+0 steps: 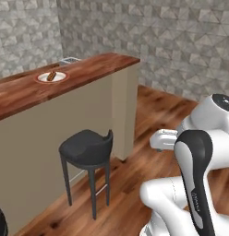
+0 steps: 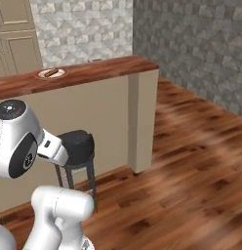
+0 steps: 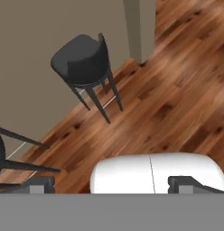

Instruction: Pick up the pear and tangerine from the fridge and place one fruit on each plate on the dining counter.

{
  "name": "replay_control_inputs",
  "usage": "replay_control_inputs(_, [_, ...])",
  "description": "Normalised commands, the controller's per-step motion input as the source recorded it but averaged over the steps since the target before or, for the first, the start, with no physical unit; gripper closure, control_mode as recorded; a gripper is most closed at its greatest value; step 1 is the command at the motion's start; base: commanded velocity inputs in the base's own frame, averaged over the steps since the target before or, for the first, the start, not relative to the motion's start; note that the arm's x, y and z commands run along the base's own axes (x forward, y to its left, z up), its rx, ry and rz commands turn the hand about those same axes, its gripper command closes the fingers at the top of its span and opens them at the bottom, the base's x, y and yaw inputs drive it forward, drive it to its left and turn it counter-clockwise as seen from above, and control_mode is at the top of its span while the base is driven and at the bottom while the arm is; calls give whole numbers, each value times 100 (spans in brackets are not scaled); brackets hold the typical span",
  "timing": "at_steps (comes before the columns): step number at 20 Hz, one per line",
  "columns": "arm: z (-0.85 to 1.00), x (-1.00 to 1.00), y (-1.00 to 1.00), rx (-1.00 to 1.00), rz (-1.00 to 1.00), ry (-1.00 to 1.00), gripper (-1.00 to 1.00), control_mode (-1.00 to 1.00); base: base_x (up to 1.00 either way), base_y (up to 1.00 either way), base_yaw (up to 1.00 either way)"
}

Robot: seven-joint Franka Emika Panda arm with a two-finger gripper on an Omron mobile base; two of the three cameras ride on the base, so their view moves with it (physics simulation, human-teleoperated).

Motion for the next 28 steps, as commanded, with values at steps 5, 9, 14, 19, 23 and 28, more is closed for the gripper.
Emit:
replay_control_inputs(5, [0, 0, 0, 0, 0, 0, -100, 100, 92, -81, 14])
replay_control_inputs(9, [0, 0, 0, 0, 0, 0, -100, 100, 96, -78, 15])
replay_control_inputs(14, [0, 0, 0, 0, 0, 0, -100, 100, 100, -75, 17])
replay_control_inputs(19, [0, 0, 0, 0, 0, 0, -100, 100, 100, -67, 20])
replay_control_inputs(23, [0, 0, 0, 0, 0, 0, -100, 100, 100, -61, 24])
replay_control_inputs(28, [0, 0, 0, 0, 0, 0, -100, 100, 100, -58, 23])
